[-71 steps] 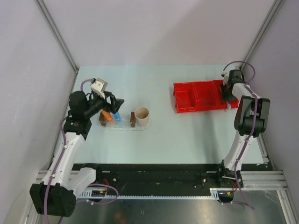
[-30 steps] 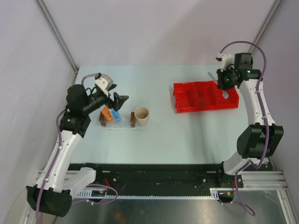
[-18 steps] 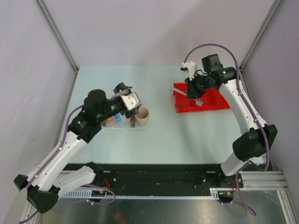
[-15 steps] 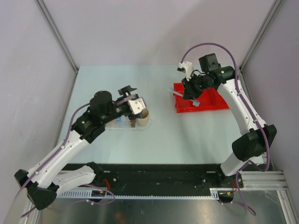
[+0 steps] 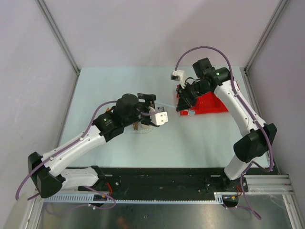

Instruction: Prepare toiletry sets of a toothbrush and toothpaste on the tray

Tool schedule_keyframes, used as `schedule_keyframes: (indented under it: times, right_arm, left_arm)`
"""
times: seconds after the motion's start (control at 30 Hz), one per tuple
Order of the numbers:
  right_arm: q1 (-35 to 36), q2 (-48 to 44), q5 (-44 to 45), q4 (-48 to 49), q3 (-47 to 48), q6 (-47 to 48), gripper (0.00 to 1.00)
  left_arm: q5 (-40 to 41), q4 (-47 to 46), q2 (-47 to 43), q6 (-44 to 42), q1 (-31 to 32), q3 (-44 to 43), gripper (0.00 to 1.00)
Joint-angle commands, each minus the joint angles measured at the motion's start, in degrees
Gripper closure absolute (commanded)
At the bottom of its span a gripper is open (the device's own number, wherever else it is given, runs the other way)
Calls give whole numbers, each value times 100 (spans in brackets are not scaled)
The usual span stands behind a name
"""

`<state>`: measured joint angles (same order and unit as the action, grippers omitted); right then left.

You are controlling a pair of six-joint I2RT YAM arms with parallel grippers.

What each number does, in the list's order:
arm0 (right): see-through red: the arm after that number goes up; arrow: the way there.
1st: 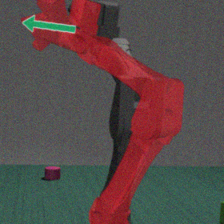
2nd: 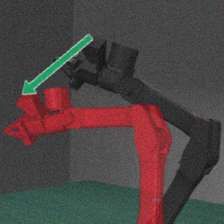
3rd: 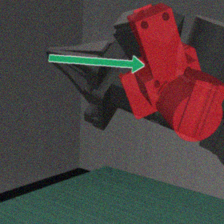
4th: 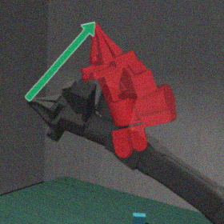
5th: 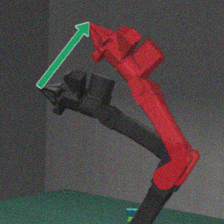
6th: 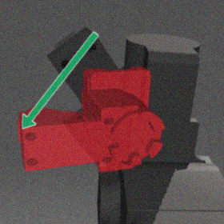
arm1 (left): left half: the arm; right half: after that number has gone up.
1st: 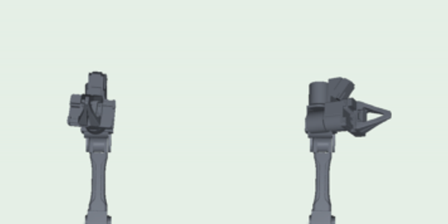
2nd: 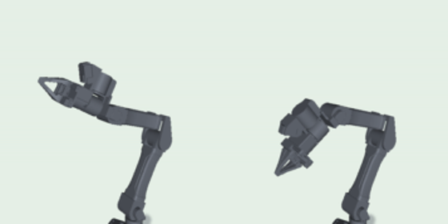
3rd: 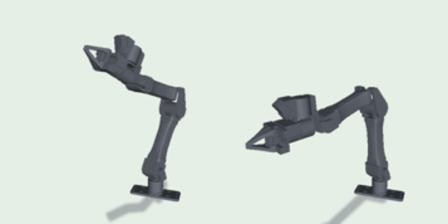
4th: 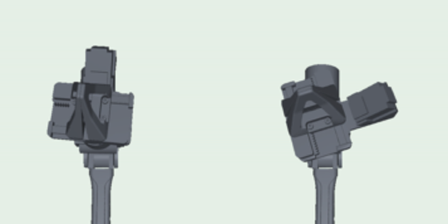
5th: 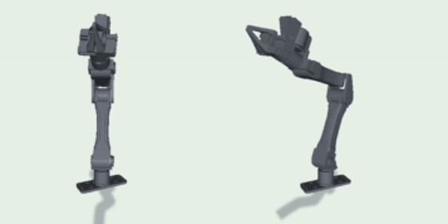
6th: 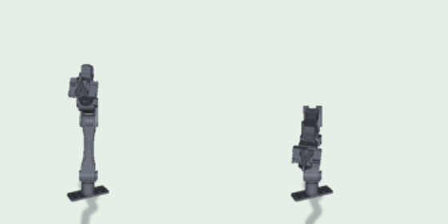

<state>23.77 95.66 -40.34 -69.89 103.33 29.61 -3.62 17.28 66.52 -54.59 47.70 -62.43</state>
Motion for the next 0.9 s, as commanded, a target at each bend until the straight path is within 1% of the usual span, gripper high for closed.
schedule_keyframes:
  times: [0.0,0.27,0.43,0.47,0.53,0.57,0.63,0.67,0.73,0.77,0.83,0.87]
  right_arm:
    - [101,32,-545,-191,205,107,100]
    - [233,76,-774,-315,319,133,100]
    - [251,67,-818,-350,302,142,100]
    - [260,67,-818,-350,284,142,100]
    - [268,41,-827,-359,267,151,100]
    - [269,41,-827,-368,241,151,100]
    - [260,14,-835,-350,197,160,100]
    - [260,23,-844,-359,196,160,100]
    - [268,23,-836,-359,188,151,100]
    - [269,23,-827,-359,188,151,100]
    - [269,6,-818,-350,170,151,100]
    - [269,6,-818,-359,161,151,100]
  left_arm:
    - [151,-163,132,-386,134,-261,15]
    - [195,-242,423,-588,178,-234,18]
    - [239,-321,555,-659,178,-225,28]
    - [230,-330,564,-658,178,-217,32]
    - [239,-374,581,-650,178,-190,35]
    - [256,-383,590,-658,178,-181,40]
    - [265,-409,607,-632,178,-181,44]
    - [265,-427,625,-623,178,-190,49]
    - [265,-453,651,-606,169,-190,53]
    - [274,-445,678,-597,178,-199,57]
    - [291,-453,687,-562,178,-199,63]
    - [309,-462,704,-562,178,-199,69]
